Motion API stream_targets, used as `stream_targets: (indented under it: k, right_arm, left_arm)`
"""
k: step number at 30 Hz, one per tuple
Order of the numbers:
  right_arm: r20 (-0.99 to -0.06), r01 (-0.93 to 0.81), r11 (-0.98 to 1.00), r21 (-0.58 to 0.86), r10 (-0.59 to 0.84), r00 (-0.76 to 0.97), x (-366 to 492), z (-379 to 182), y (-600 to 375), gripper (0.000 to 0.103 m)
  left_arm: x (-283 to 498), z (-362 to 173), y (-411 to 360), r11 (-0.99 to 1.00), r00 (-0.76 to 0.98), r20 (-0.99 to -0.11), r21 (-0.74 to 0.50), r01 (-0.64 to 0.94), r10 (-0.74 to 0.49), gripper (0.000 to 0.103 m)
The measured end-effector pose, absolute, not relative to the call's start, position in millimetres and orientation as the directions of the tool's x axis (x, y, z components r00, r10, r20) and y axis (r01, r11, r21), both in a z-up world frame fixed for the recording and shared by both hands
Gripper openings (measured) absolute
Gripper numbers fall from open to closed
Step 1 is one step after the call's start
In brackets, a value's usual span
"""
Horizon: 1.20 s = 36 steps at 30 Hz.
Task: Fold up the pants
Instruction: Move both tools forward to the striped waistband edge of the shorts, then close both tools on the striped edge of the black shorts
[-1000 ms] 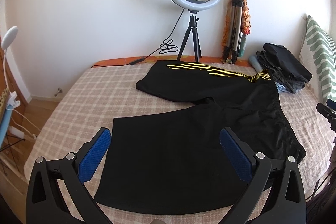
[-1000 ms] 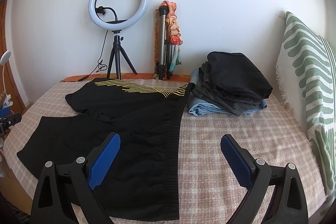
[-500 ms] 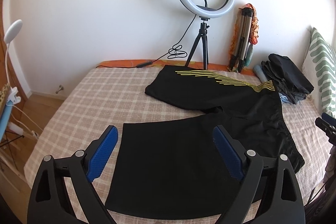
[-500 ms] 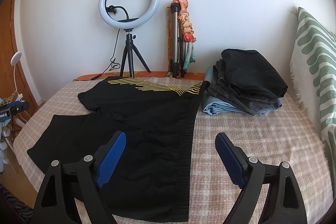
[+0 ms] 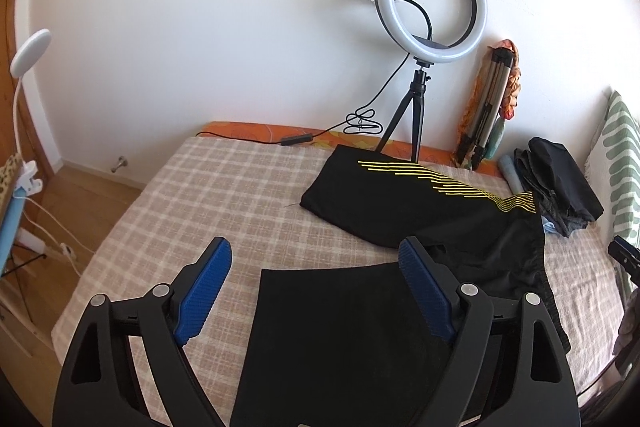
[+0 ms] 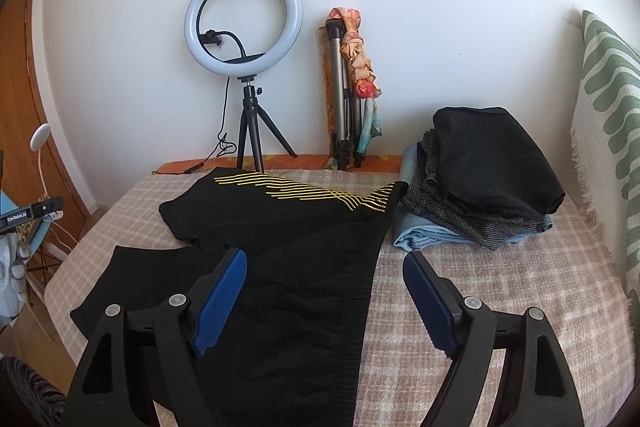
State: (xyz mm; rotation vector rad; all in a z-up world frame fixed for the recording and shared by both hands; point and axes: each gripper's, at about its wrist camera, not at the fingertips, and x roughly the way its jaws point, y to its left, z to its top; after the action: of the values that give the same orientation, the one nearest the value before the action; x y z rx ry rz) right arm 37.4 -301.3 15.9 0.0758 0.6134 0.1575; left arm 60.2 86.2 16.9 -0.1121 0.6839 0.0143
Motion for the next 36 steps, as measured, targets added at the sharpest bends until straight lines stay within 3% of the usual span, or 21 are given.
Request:
stream_targets:
  k: [7,11,19,22,26,36]
  right_arm:
    - [-0.620,-0.192,0.977,0.097,0.210,0.756,112.0,29.1,-304.1,0.082]
    - [-0.674,-0.263,0.959,0.101,0.261,0.691,168.9,24.4,-297.4,0.074]
    - [-0.753,-0.440,0.891,0.115,0.367,0.547,273.6,-7.3,-255.8,0.070]
    - [-0.799,-0.486,0.870,0.084,0.350,0.489,306.7,-31.2,-236.8,0.070]
    - [-0.854,-0.498,0.863,0.084,0.320,0.410,344.8,-67.8,-224.2,0.058]
    - [-0.895,-0.501,0.862,0.080,0.284,0.345,387.0,-116.9,-222.5,0.058]
  left_arm:
    - [110.2,11.9,66.4,0.996,0.748,-0.661,-0.090,0.007,-0.064,0.086]
    - [147.5,1.2,48.4,0.995,0.710,-0.697,-0.079,0.060,-0.098,0.086]
    - [219.6,-30.5,21.2,0.988,0.624,-0.767,-0.095,0.122,-0.151,0.086]
    - [245.4,-45.3,14.2,0.985,0.591,-0.789,-0.107,0.132,-0.165,0.086]
    - [274.7,-60.7,10.9,0.986,0.576,-0.801,-0.117,0.120,-0.165,0.086]
    - [323.3,-102.4,22.7,0.981,0.513,-0.837,-0.189,0.053,-0.189,0.086]
